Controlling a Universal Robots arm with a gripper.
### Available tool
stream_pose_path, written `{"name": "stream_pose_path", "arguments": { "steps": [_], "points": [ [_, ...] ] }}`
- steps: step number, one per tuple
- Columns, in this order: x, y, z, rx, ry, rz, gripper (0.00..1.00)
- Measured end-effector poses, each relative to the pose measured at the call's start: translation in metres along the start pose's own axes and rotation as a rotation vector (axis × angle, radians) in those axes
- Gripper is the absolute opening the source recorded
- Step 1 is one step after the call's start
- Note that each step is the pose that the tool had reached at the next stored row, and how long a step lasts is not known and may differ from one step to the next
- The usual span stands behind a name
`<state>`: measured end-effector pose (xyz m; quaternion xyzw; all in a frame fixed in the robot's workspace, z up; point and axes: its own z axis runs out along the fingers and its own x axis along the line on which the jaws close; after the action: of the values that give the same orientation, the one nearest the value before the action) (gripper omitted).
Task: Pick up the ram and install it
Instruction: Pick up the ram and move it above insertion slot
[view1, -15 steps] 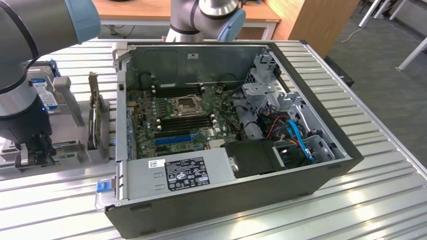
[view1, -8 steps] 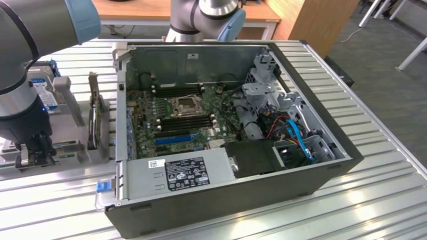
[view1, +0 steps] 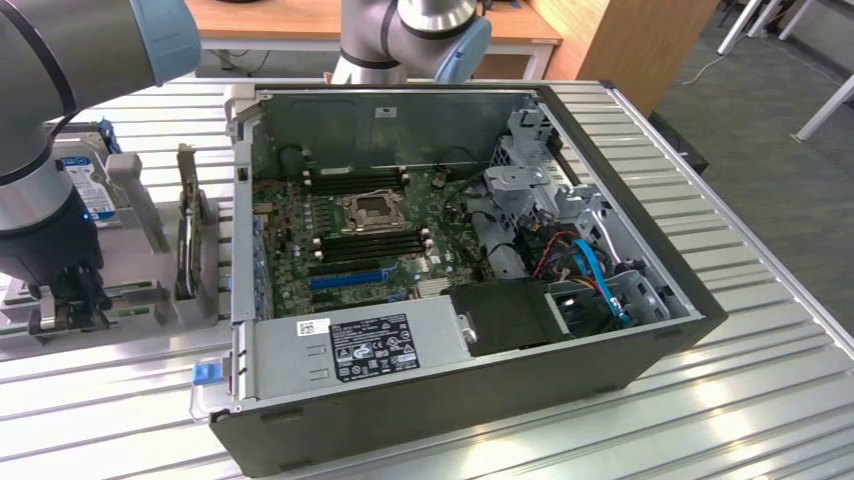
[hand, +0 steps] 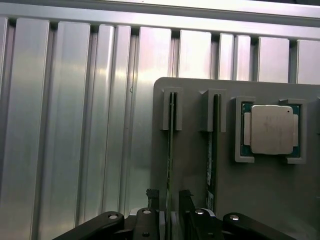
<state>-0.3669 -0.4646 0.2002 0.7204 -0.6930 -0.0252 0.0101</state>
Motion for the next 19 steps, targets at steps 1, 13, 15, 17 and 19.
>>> {"name": "stream_pose_path", "arguments": {
  "steps": [1,13,15,17,19],
  "points": [
    [0.0000,0.0000,-0.0005,0.0000,0.0000,0.000,0.30],
    [0.0000,0.0000,-0.0007,0.0000,0.0000,0.000,0.22],
    [0.0000,0.0001,-0.0007,-0.0001,0.0000,0.000,0.22],
    [0.0000,0.0000,-0.0007,0.0000,0.0000,0.000,0.22],
    [0.0000,0.0000,-0.0007,0.0000,0.0000,0.000,0.22]
  ]
}}
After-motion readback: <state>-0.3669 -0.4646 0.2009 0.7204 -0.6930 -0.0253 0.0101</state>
